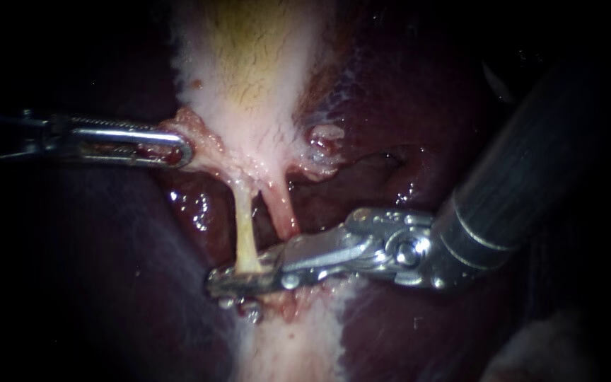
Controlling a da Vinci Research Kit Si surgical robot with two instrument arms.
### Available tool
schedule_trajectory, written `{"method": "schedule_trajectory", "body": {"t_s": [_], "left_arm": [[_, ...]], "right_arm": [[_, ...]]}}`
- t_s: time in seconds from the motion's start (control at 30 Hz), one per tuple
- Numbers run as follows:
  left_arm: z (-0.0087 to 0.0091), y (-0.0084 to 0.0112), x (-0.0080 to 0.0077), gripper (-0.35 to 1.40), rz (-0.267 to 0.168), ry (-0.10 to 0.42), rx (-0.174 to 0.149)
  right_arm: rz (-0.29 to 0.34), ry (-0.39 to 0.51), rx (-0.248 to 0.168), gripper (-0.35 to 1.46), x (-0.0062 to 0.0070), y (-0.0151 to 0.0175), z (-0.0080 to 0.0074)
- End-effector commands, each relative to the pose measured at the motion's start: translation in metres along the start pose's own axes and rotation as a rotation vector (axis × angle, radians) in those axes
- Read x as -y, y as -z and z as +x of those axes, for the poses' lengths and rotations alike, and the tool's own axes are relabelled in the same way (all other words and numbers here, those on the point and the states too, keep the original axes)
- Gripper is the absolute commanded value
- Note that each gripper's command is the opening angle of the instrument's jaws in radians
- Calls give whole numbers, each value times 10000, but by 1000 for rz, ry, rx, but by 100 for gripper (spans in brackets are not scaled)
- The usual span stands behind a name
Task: Going back second clip left tube
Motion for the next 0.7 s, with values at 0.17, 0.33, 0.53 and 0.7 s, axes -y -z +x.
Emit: {"method": "schedule_trajectory", "body": {"t_s": [0.17, 0.33, 0.53, 0.7], "left_arm": [[0, 0, 0, -35, 0, 0, 0], [0, 0, 0, -35, 0, 0, 0], [0, 0, 0, -35, 0, 0, 0], [-1, 0, 0, -35, 0, -1, 0]], "right_arm": [[5, 32, -2, -26, 0, -3, -2], [-23, 91, -34, 38, -7, -17, -6], [-46, 149, -81, 48, -18, -25, -2], [-83, 218, -63, 48, -30, -17, -5]]}}
